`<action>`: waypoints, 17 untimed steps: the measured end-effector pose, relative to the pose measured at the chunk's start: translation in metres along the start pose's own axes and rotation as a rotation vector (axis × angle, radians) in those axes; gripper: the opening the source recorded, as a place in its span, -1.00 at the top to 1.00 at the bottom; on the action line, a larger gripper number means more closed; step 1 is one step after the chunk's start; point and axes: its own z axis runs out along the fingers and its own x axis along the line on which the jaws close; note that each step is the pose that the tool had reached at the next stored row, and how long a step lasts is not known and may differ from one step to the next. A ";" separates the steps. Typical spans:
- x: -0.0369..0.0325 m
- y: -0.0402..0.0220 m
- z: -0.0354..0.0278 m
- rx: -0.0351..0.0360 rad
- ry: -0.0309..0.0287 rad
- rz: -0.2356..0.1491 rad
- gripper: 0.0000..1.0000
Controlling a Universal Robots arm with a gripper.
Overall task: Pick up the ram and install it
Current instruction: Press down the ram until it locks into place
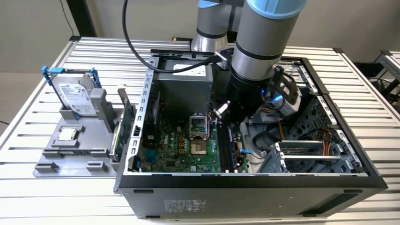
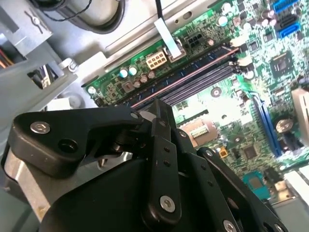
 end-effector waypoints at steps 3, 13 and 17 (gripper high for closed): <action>0.0000 0.0000 0.0000 -0.0005 -0.0003 -0.032 1.00; 0.0000 0.0000 -0.0001 -0.0023 -0.0009 -0.129 1.00; 0.0000 0.0000 0.0000 -0.0032 -0.0017 -0.188 1.00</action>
